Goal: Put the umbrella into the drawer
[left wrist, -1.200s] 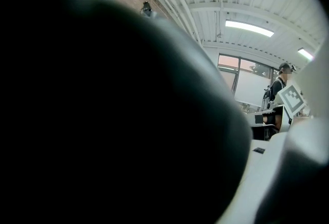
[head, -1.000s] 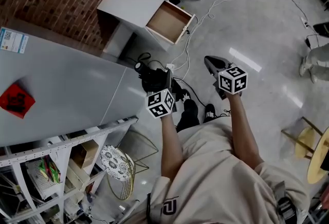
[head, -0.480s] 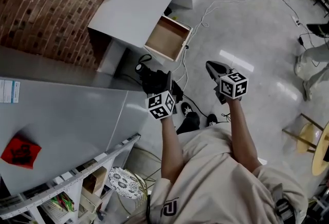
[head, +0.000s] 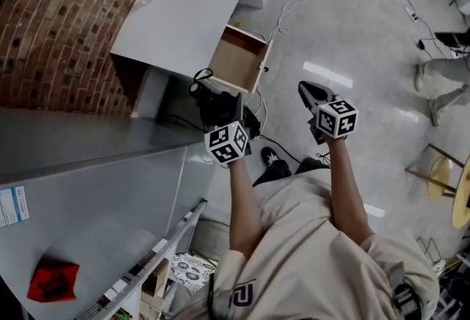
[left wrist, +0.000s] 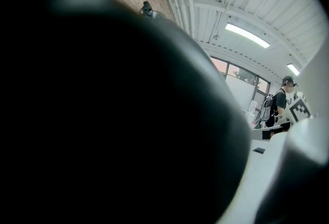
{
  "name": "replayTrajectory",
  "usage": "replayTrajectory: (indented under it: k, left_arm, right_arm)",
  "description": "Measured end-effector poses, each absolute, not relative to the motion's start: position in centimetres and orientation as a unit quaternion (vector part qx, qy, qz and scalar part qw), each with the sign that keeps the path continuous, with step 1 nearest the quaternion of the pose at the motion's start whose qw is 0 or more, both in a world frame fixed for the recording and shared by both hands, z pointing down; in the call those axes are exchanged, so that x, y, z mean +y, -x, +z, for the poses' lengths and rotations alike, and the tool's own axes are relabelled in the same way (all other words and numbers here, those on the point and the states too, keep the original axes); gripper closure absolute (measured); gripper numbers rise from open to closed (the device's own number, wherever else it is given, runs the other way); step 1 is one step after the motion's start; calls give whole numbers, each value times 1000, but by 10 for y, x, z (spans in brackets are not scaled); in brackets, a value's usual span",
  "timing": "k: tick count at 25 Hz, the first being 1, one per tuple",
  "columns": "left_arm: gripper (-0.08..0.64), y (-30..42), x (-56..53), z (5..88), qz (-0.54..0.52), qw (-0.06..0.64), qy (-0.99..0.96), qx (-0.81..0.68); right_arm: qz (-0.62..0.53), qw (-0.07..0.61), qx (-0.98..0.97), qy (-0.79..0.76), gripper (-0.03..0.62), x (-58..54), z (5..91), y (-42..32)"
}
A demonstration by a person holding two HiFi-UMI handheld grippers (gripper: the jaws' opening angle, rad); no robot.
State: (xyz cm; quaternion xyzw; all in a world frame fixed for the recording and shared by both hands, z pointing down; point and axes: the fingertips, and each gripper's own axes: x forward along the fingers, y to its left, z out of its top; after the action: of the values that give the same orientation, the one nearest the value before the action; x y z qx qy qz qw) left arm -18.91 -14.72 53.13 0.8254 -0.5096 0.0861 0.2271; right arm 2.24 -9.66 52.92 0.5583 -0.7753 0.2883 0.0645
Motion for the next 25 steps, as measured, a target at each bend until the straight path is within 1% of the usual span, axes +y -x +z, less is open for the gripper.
replayTrajectory:
  k: [7, 12, 18, 25]
  left_arm:
    - [282, 189, -164, 547, 94, 246, -829, -494]
    - [282, 181, -170, 557, 91, 268, -826, -487]
    - [282, 174, -179, 557, 99, 267, -823, -492]
    - [282, 155, -193, 555, 101, 259, -809, -518]
  right_arm:
    - [286, 82, -762, -575, 524, -100, 534, -24]
    - [289, 79, -758, -579, 525, -110, 533, -33]
    - [289, 80, -771, -562, 525, -129, 529, -33]
    - [288, 78, -790, -535, 524, -150, 529, -50]
